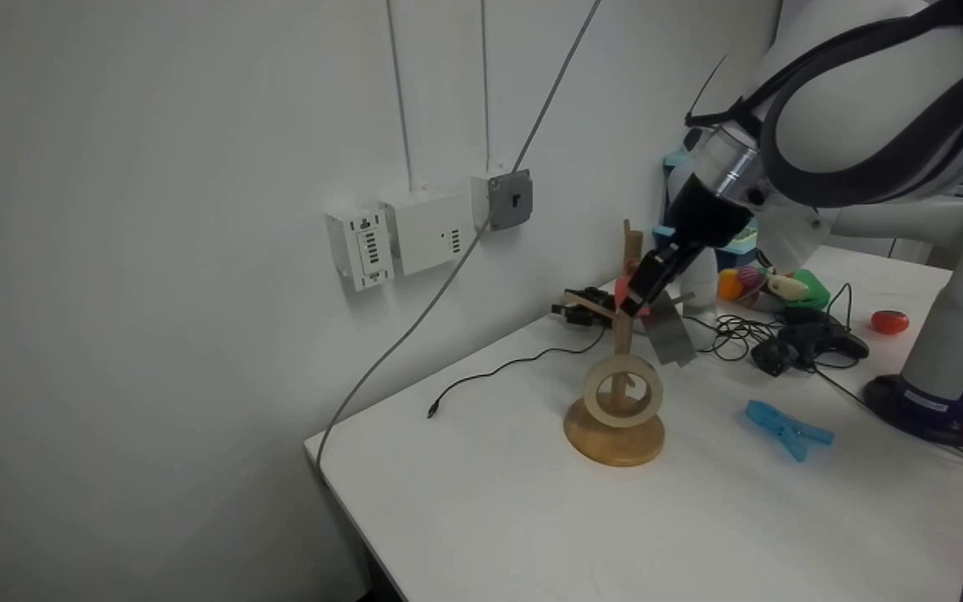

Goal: Get the orange cup from the wooden stand and put it on the table, then get the grey masking tape and place it around the orange cup

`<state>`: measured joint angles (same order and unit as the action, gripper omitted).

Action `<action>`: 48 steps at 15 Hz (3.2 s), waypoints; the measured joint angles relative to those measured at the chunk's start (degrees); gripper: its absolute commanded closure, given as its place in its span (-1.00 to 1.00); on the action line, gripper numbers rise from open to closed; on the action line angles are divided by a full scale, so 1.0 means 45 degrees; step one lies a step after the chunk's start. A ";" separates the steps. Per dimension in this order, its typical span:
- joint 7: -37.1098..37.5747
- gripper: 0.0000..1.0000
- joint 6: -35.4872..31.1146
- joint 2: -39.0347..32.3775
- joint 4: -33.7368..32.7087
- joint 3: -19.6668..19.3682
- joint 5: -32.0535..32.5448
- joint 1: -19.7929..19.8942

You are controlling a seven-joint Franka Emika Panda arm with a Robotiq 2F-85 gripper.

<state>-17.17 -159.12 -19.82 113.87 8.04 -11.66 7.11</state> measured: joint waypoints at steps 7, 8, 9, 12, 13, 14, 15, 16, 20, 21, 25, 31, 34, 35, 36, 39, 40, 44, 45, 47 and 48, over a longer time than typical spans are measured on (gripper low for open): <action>0.0000 0.98 0.0000 -0.0152 -0.0105 0.0076 -0.0018 0.0051; 0.0000 0.98 0.0000 -0.0147 -0.0105 0.0078 -0.0018 0.0053; 0.0000 0.98 0.0000 -0.0139 -0.0105 0.0081 -0.0018 0.0054; 0.0000 0.98 0.0000 -0.0101 -0.0097 0.0134 -0.0018 0.0055; 0.0000 0.98 0.0000 -0.0076 -0.0081 0.0183 -0.0018 0.0055; 0.0000 0.98 0.0000 -0.0048 -0.0056 0.0254 -0.0018 0.0054; 0.0000 0.98 0.0000 -0.0006 -0.0012 0.0341 -0.0018 0.0052; 0.0000 0.98 0.0000 0.0047 0.0037 0.0431 -0.0018 0.0047; 0.0000 0.98 0.0000 0.0388 0.0354 0.0701 -0.0018 -0.0062; 0.0001 0.98 0.0000 0.0504 0.0458 0.0729 -0.0018 -0.0098; 0.0011 0.98 -0.0057 0.0936 0.0861 0.0743 -0.0018 -0.0257; 0.0027 0.98 -0.0202 0.1508 0.1365 0.0743 -0.0018 -0.0496; 0.0027 0.98 -0.0207 0.1814 0.1511 0.0742 -0.0018 -0.0640; 0.0028 0.98 -0.0207 0.1931 0.1536 0.0742 -0.0018 -0.0695; 0.0028 0.98 -0.0207 0.2043 0.1567 0.0741 -0.0018 -0.0750; 0.0033 0.98 -0.0208 0.2413 0.1710 0.0763 -0.0018 -0.0877; 0.0033 0.98 -0.0208 0.2527 0.1764 0.0789 -0.0018 -0.0877; -0.0114 0.98 -0.0170 0.2771 0.1902 0.1056 -0.0687 -0.0875; -0.0309 0.98 -0.0124 0.2800 0.1947 0.1195 -0.1141 -0.0873; -0.0819 0.98 0.0135 0.2856 0.2041 0.1485 -0.2127 -0.0872; -0.1001 0.98 0.0403 0.2885 0.2092 0.1586 -0.2481 -0.0872</action>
<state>-21.67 -157.31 -6.83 123.29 15.18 -22.82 3.19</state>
